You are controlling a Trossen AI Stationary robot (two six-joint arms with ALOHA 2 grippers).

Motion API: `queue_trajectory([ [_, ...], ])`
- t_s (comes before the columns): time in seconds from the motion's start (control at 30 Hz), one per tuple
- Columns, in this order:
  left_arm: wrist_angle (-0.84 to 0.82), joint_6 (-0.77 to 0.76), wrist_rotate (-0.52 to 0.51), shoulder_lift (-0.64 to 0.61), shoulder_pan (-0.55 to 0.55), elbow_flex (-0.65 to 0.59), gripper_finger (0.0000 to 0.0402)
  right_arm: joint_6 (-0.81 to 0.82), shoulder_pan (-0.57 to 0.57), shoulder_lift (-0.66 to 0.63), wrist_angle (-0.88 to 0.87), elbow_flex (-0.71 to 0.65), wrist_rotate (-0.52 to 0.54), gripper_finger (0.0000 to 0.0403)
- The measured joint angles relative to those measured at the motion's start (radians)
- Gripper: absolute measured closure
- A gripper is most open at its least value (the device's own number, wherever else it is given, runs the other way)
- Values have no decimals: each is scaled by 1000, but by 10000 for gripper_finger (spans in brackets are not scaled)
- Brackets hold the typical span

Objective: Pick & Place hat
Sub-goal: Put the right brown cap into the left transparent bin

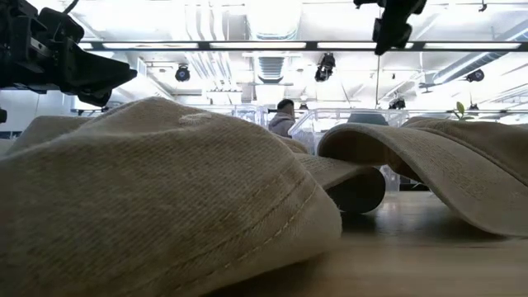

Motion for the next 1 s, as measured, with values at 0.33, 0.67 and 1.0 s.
queue_trajectory([
  [0.33, 0, 0, -1, 0, 0, 2, 299, 200, 116, 78, 3, -11, 78, 264],
  [0.67, 317, -900, 28, 1, -1, 7, 299, 373, 194, 180, 6, -14, -4, 262],
  [1.0, 391, -1014, -171, 0, 0, 9, 299, 535, 287, 268, 3, -14, -64, 264],
])
